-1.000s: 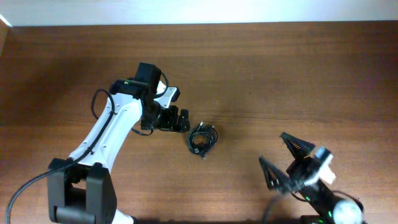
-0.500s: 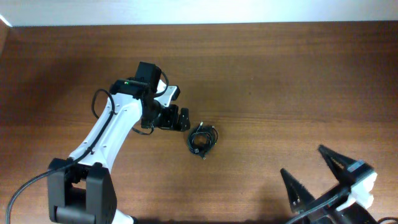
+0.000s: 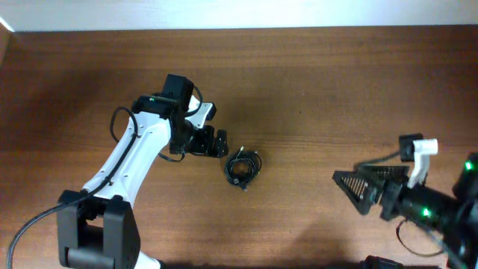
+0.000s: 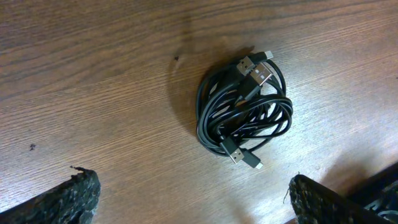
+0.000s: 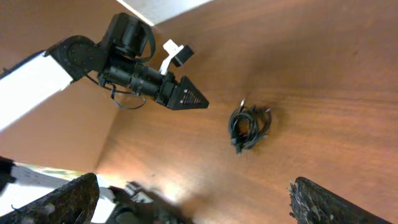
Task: Untangle cables
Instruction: 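Raise the right arm and bring its gripper toward the cable bundle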
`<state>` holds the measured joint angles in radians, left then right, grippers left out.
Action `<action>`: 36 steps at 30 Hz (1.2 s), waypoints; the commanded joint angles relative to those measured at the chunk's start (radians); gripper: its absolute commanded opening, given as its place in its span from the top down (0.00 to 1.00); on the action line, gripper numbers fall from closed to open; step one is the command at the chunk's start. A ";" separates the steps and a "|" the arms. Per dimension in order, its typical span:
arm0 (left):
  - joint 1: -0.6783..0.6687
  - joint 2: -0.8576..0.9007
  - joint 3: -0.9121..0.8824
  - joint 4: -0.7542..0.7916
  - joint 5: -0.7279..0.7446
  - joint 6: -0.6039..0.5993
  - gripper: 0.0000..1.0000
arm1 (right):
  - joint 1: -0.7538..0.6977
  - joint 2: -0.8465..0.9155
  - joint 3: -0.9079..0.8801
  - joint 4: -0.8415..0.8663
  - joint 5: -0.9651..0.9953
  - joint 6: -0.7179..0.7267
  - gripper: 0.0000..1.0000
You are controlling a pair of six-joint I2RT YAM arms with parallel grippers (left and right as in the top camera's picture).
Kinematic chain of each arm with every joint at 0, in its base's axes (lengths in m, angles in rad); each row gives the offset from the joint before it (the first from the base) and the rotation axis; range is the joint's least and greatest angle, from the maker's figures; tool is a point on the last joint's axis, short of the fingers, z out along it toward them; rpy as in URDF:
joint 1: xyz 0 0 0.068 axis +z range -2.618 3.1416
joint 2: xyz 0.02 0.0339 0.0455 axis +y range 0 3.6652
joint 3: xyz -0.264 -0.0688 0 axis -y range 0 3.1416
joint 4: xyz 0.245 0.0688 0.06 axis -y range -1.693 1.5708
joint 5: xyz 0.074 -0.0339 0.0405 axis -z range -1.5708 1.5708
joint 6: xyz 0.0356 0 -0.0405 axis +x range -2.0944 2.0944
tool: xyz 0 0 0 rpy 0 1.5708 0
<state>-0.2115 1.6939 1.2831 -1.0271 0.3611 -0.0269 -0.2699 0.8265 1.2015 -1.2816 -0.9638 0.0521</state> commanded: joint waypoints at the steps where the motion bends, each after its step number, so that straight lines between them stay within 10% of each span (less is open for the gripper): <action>1: -0.005 0.008 0.010 0.014 -0.003 0.003 0.01 | -0.005 0.083 0.007 -0.026 -0.034 0.013 0.02; 17: -0.014 0.008 -0.011 -0.004 -0.069 -0.063 0.01 | 0.127 0.473 -0.232 0.113 -0.024 0.018 0.02; 24: -0.069 0.008 -0.068 0.003 -0.075 -0.063 0.01 | 0.374 0.553 -0.232 0.359 0.261 0.369 0.02; 30: -0.077 0.009 -0.126 0.078 -0.118 -0.066 0.00 | 0.406 0.553 -0.232 0.388 0.318 0.398 0.02; 36: -0.134 0.009 -0.187 0.208 -0.009 -0.058 0.15 | 0.407 0.553 -0.232 0.374 0.317 0.398 0.02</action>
<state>-0.3111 1.6947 1.1152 -0.8612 0.3027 -0.0723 0.1322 1.3754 0.9699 -0.9066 -0.6655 0.4400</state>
